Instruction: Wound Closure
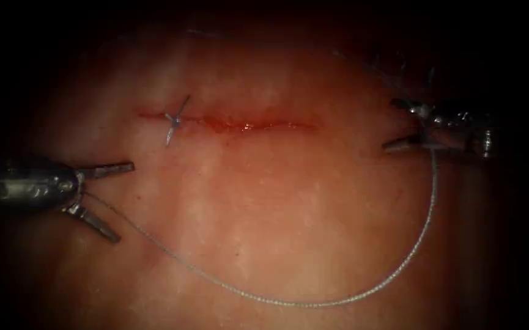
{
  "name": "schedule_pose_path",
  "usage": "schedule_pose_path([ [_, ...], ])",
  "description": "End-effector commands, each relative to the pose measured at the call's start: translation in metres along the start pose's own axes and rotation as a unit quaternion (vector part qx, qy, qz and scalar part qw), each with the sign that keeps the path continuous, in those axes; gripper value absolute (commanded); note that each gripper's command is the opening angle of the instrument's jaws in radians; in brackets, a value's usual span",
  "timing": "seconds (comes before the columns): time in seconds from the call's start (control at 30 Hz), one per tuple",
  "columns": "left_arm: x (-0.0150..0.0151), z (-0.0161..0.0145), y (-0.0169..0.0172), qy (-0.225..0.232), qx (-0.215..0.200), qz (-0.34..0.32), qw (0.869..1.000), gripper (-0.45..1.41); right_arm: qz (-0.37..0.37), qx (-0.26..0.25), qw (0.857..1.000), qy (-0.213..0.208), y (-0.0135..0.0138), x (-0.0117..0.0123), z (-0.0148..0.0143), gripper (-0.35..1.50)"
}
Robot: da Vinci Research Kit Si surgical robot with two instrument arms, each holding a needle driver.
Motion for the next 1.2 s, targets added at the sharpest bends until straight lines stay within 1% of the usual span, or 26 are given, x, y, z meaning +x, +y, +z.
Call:
schedule_pose_path([
  [0.03,-0.0002,0.0009,-0.0005,-0.003,-0.001,0.002,1.000,0.89,0.012,-0.020,1.000,-0.003,0.0020,-0.0009,-0.0004,1.38],
  [0.07,-0.0003,0.0010,-0.0004,-0.006,-0.003,0.003,1.000,0.89,0.021,-0.031,0.999,0.002,0.0026,-0.0011,-0.0011,1.38],
  [0.1,-0.0006,0.0013,-0.0001,-0.016,-0.009,0.007,1.000,0.89,0.042,-0.048,0.998,0.020,0.0038,-0.0010,-0.0024,1.40],
  [0.13,-0.0007,0.0014,0.0000,-0.021,-0.013,0.009,1.000,0.89,0.057,-0.057,0.996,0.037,0.0044,-0.0007,-0.0033,1.40],
  [0.23,-0.0011,0.0014,0.0006,-0.032,-0.020,0.012,0.999,0.89,0.089,-0.072,0.990,0.083,0.0053,0.0009,-0.0056,1.40],
  [0.33,-0.0013,0.0013,0.0007,-0.036,-0.023,0.014,0.999,0.89,0.099,-0.078,0.984,0.123,0.0058,0.0028,-0.0074,1.40],
  [0.4,-0.0013,0.0014,0.0007,-0.040,-0.025,0.011,0.999,0.83,0.104,-0.076,0.981,0.145,0.0059,0.0038,-0.0082,1.40],
  [0.47,-0.0014,0.0018,0.0008,-0.043,-0.025,0.015,0.999,0.71,0.111,-0.073,0.977,0.168,0.0060,0.0050,-0.0088,1.40],
  [0.5,-0.0014,0.0021,0.0008,-0.044,-0.024,0.015,0.999,0.62,0.116,-0.070,0.974,0.181,0.0060,0.0055,-0.0091,1.40],
  [0.53,-0.0015,0.0027,0.0006,-0.046,-0.022,0.016,0.999,0.35,0.120,-0.064,0.970,0.204,0.0059,0.0067,-0.0096,1.40],
  [0.57,-0.0016,0.0030,0.0005,-0.047,-0.023,0.016,0.999,0.12,0.121,-0.064,0.968,0.212,0.0059,0.0073,-0.0099,1.40],
  [0.6,-0.0017,0.0032,0.0004,-0.050,-0.023,0.017,0.998,-0.05,0.126,-0.064,0.965,0.221,0.0058,0.0078,-0.0101,1.40],
  [0.63,-0.0019,0.0036,0.0002,-0.054,-0.025,0.017,0.998,-0.45,0.131,-0.062,0.960,0.239,0.0056,0.0093,-0.0106,1.40],
  [0.67,-0.0020,0.0037,-0.0001,-0.054,-0.025,0.018,0.998,-0.45,0.133,-0.056,0.955,0.258,0.0052,0.0108,-0.0108,1.40],
  [0.7,-0.0019,0.0036,-0.0004,-0.054,-0.024,0.018,0.998,-0.45,0.136,-0.055,0.953,0.265,0.0050,0.0114,-0.0109,1.40],
  [0.73,-0.0014,0.0034,-0.0008,-0.060,-0.016,0.020,0.998,-0.45,0.135,-0.052,0.950,0.275,0.0046,0.0128,-0.0107,1.40],
  [0.77,-0.0011,0.0034,-0.0009,-0.061,-0.010,0.018,0.998,-0.45,0.136,-0.051,0.950,0.277,0.0044,0.0133,-0.0105,1.40],
  [0.83,0.0007,0.0036,-0.0012,-0.054,0.000,0.010,0.998,-0.45,0.133,-0.044,0.948,0.284,0.0039,0.0152,-0.0099,1.40],
  [0.87,0.0022,0.0042,-0.0015,-0.046,0.008,0.003,0.999,-0.45,0.133,-0.040,0.946,0.293,0.0035,0.0164,-0.0095,1.40],
  [0.9,0.0030,0.0047,-0.0017,-0.042,0.014,-0.001,0.999,-0.45,0.133,-0.037,0.945,0.297,0.0033,0.0169,-0.0095,1.41],
  [0.93,0.0043,0.0054,-0.0021,-0.033,0.018,-0.007,0.999,-0.45,0.133,-0.035,0.944,0.301,0.0032,0.0173,-0.0094,1.41],
  [0.97,0.0060,0.0068,-0.0028,-0.022,0.020,-0.014,0.999,-0.45,0.134,-0.034,0.942,0.307,0.0029,0.0180,-0.0096,1.41],
  [1.03,0.0078,0.0087,-0.0038,-0.015,0.022,-0.022,0.999,-0.45,0.132,-0.039,0.940,0.311,0.0028,0.0181,-0.0100,1.41],
  [1.07,0.0085,0.0094,-0.0043,-0.014,0.024,-0.025,0.999,-0.45,0.135,-0.044,0.937,0.320,0.0029,0.0181,-0.0104,1.41],
  [1.2,0.0109,0.0122,-0.0070,-0.005,0.035,-0.021,0.999,-0.45,0.143,-0.058,0.932,0.329,0.0036,0.0173,-0.0115,1.40],
])
